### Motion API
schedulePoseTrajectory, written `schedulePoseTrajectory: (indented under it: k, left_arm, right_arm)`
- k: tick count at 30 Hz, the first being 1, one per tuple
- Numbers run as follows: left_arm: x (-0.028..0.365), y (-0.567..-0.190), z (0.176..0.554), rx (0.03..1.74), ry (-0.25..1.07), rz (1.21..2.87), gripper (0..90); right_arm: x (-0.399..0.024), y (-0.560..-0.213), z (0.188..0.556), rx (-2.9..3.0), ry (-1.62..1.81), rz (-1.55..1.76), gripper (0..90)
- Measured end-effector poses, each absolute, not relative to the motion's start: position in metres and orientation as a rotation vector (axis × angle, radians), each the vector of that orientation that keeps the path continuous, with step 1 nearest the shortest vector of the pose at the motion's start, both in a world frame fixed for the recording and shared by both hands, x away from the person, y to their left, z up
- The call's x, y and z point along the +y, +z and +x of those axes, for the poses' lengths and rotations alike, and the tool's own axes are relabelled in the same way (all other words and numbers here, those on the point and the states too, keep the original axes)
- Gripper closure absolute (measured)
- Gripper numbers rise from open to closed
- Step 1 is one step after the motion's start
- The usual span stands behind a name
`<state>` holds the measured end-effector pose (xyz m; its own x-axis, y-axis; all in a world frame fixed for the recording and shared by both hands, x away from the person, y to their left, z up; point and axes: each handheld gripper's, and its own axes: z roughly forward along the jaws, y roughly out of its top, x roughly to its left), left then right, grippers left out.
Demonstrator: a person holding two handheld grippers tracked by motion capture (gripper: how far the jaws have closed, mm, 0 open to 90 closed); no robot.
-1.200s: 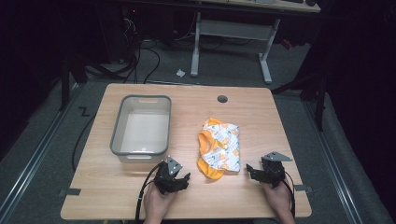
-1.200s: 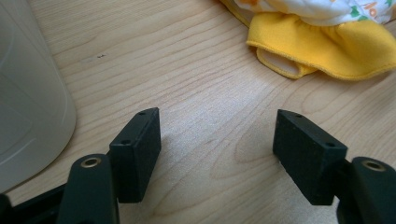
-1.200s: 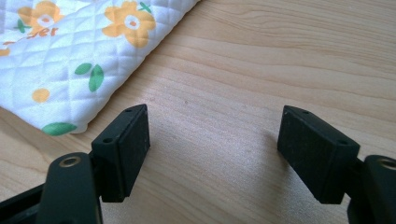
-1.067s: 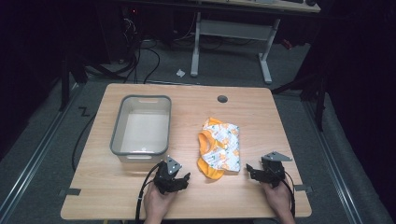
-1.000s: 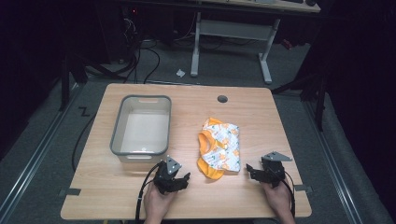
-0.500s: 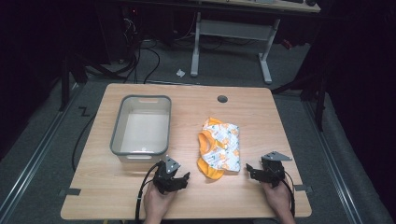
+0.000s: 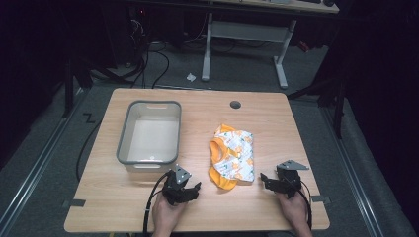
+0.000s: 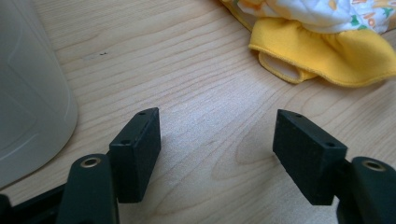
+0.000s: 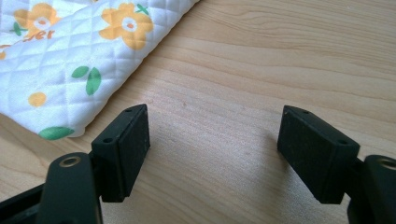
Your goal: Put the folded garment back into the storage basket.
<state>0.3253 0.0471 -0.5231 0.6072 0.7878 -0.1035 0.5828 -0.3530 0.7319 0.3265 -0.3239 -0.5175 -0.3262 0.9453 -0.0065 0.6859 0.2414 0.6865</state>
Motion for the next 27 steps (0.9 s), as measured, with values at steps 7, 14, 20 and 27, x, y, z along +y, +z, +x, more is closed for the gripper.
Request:
schedulePoseTrajectory:
  k: [7, 14, 20, 27]
  left_arm:
    - [0.045, -0.523, 0.325, 1.093, 0.356, 2.066, 33.1]
    - [0.045, -0.523, 0.325, 1.115, 0.345, 2.046, 34.0]
    - [0.042, -0.517, 0.324, 1.095, 0.345, 2.039, 34.0]
    - [0.032, -0.507, 0.327, 1.057, 0.339, 2.032, 33.3]
  right_arm:
    - [-0.324, -0.517, 0.327, 2.098, 0.828, 1.491, 25.4]
    - [-0.324, -0.517, 0.327, 2.1, 0.828, 1.492, 25.4]
    - [-0.324, -0.517, 0.327, 2.098, 0.829, 1.492, 25.4]
    - [-0.324, -0.517, 0.327, 2.098, 0.828, 1.492, 25.5]
